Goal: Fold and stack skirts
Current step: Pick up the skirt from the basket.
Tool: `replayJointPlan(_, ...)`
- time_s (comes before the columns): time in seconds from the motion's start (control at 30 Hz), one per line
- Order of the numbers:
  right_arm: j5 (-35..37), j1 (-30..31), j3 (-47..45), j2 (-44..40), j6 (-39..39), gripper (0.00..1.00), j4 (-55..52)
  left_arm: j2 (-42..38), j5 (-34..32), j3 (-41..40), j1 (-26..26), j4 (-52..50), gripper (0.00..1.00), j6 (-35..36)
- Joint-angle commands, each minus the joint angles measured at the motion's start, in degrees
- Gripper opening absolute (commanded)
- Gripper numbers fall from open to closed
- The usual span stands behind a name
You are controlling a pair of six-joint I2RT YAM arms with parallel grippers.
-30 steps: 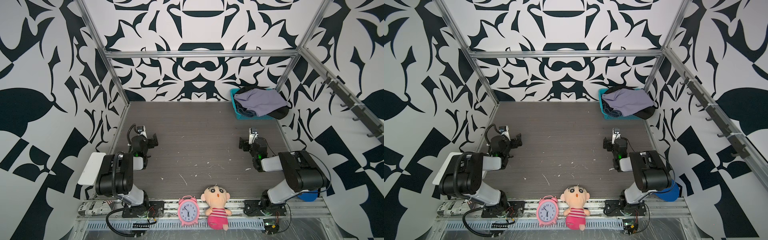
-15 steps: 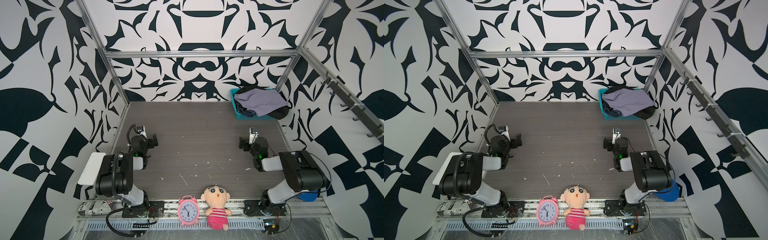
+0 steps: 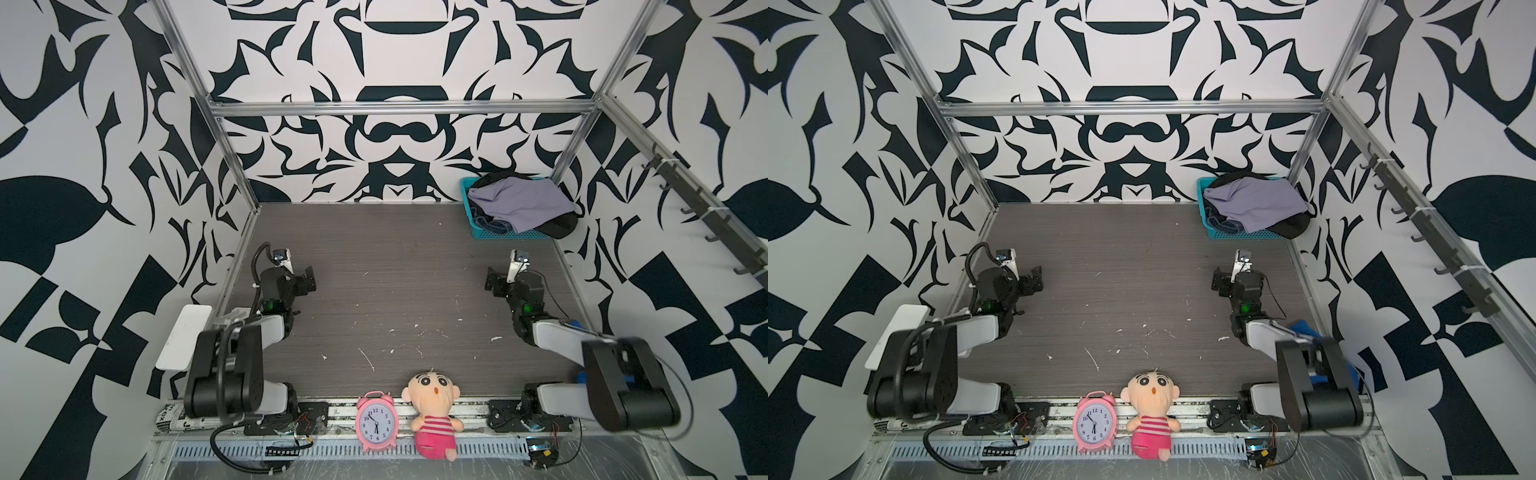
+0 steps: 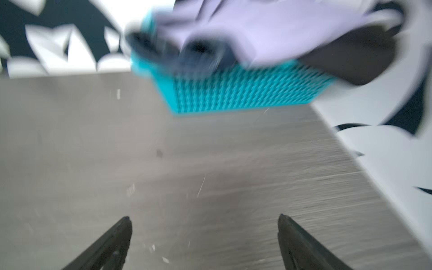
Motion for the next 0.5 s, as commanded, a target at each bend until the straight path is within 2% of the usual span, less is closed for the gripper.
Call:
replayJointPlan(0.0, -6.97, -1.21, 4.34, -8.49, 10.71, 0.91, -7.53, -10.87, -0.7, 11.16, -4.1, -15.17, 1.0, -0.88)
replayJointPlan(0.03, -11.42, -0.74, 6.13, -9.22, 9.73, 0.85, -8.77, -11.88, -2.49, 15.04, -6.11, -19.31, 1.0, -1.01)
replayJointPlan(0.1, -11.31, 1.34, 13.17, -8.79, 9.63, 0.73, -17.76, -11.94, -7.34, 23.59, -12.02, -26.95, 1.0, -0.01)
replayJointPlan(0.23, -9.36, 5.18, 26.1, -3.58, 5.72, 0.7, -30.89, -6.74, -12.83, 35.73, -21.97, -34.8, 1.0, -0.67)
replayJointPlan(0.37, -6.25, 5.82, 40.83, 6.28, 4.49, 0.71, -44.57, 3.53, -10.71, 46.2, -27.94, -38.71, 0.98, -5.49)
replayJointPlan(0.43, -1.91, 5.77, 49.75, 12.23, 1.58, 0.73, -53.0, 8.96, -7.68, 51.6, -30.4, -39.81, 0.98, -6.04)
replayJointPlan(0.47, 2.53, 5.59, 54.82, 15.07, 0.92, 0.75, -56.91, 12.4, -7.08, 55.12, -31.65, -41.64, 0.98, -5.99)
